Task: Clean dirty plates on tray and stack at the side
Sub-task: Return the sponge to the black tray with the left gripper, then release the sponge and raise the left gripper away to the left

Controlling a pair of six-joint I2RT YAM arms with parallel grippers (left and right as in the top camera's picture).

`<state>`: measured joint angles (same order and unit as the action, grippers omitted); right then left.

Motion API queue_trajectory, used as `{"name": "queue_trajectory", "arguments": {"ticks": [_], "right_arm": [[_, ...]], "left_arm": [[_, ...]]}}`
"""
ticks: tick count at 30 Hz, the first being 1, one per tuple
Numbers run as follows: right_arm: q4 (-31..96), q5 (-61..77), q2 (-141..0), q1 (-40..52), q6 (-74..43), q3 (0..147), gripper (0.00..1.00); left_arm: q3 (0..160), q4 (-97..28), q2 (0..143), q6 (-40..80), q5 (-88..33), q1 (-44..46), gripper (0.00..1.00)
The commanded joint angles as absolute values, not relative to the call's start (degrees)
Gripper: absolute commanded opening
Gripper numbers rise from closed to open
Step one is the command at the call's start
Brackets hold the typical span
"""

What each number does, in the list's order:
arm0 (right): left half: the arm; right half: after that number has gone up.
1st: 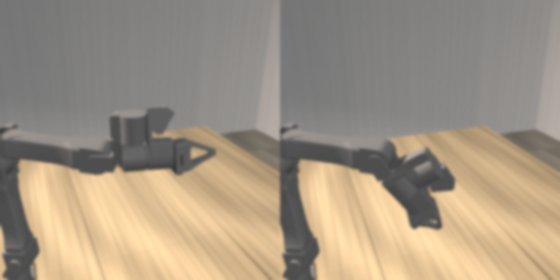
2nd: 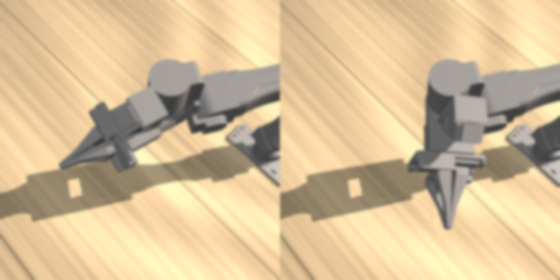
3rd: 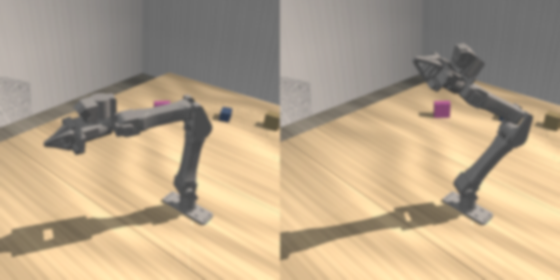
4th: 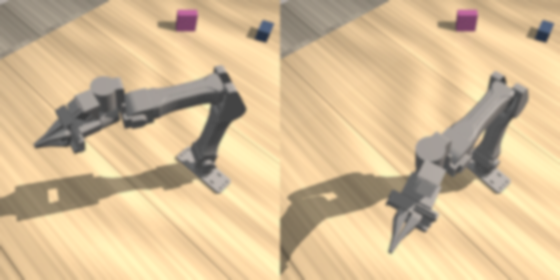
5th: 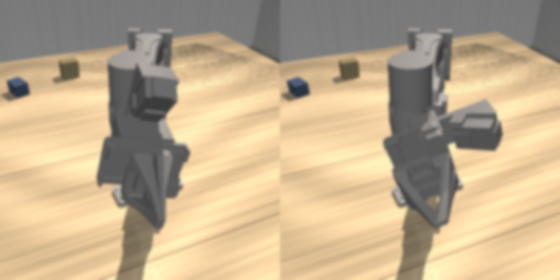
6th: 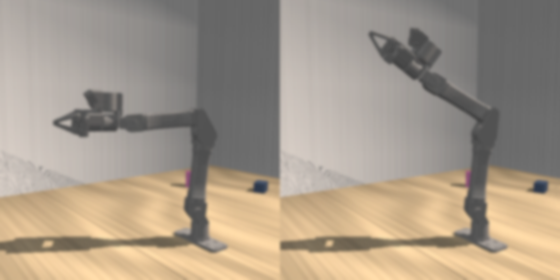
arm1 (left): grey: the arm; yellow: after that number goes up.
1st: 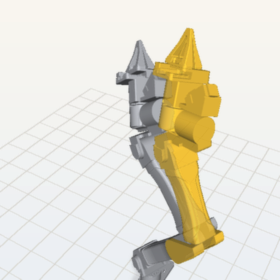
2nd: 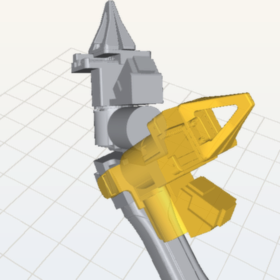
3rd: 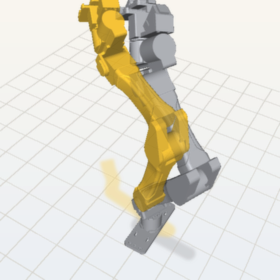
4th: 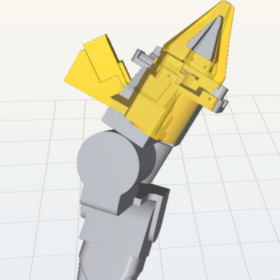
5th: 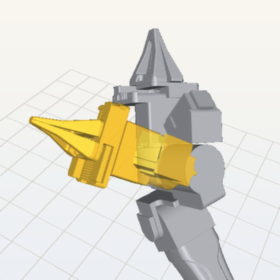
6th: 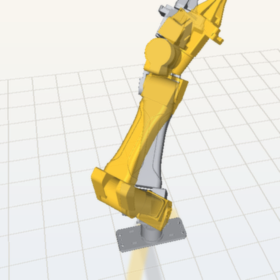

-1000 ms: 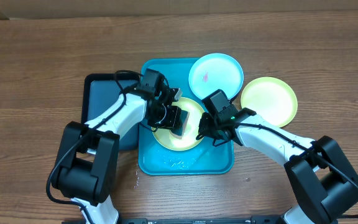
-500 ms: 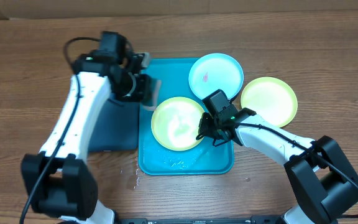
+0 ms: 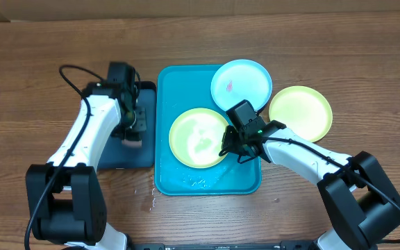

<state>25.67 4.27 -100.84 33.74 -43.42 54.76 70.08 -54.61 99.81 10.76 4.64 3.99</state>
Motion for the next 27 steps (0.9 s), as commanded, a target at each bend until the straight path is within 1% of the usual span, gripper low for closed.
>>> {"name": "queue_trajectory", "arguments": {"ticks": [1, 5, 6, 7, 8, 9, 10, 12, 14, 17, 22, 24, 25, 26, 27], "right_arm": [[25.76, 4.56, -101.71, 33.69, -43.05, 55.4, 0.05], [25.76, 4.54, -101.71, 33.69, -43.05, 55.4, 0.05], [25.76, 4.56, -101.71, 33.69, -43.05, 55.4, 0.05], [25.76, 4.56, -101.71, 33.69, -43.05, 55.4, 0.05], [25.78, 4.56, -101.71, 33.69, -43.05, 55.4, 0.05], [25.78, 4.56, -101.71, 33.69, -43.05, 55.4, 0.06], [25.78, 4.56, -101.71, 33.69, -43.05, 55.4, 0.12], [25.76, 4.56, -101.71, 33.69, -43.05, 55.4, 0.15], [25.76, 4.56, -101.71, 33.69, -43.05, 55.4, 0.17], [25.76, 4.56, -101.71, 33.69, -43.05, 55.4, 0.22], [25.78, 4.58, -101.73, 33.69, -43.07, 55.4, 0.27], [25.76, 4.6, -101.8, 33.69, -43.09, 55.4, 0.28], [25.76, 4.6, -101.82, 33.74, -43.13, 55.4, 0.28], [25.78, 4.6, -101.95, 33.76, -43.29, 55.4, 0.27], [25.78, 4.62, -102.02, 33.8, -43.29, 55.4, 0.25]], "left_arm": [[67.7, -53.04, 100.01, 12.05, 6.42, 3.73, 0.12], [68.12, -52.8, 100.01, 12.05, 6.37, 3.73, 0.11], [68.42, -52.77, 100.01, 12.08, 6.37, 3.7, 0.2], [68.86, -52.86, 99.96, 12.08, 6.33, 3.7, 0.34], [69.63, -53.32, 99.94, 12.08, 5.98, 3.68, 0.43], [70.57, -54.02, 99.94, 12.08, 5.48, 3.64, 0.46], [71.77, -54.87, 99.94, 12.08, 4.69, 3.44, 0.49], [75.11, -56.93, 99.68, 12.05, 1.67, 2.63, 0.55], [78.48, -58.3, 99.11, 12.05, -2.22, 1.41, 0.58], [82.91, -58.83, 97.73, 12.08, -9.69, -1.48, 0.6], [86.76, -57.34, 93.45, 15.92, -24.38, -10.04, 0.61], [86.8, -56.34, 91.5, 18.31, -27.33, -14.61, 0.71], [86.8, -56.25, 90.7, 19.64, -27.14, -17.04, 0.9], [86.8, -56.36, 90.15, 20.43, -26.87, -19.35, 1.0], [86.8, -56.8, 89.91, 20.71, -26.87, -21.12, 1.0]]}}
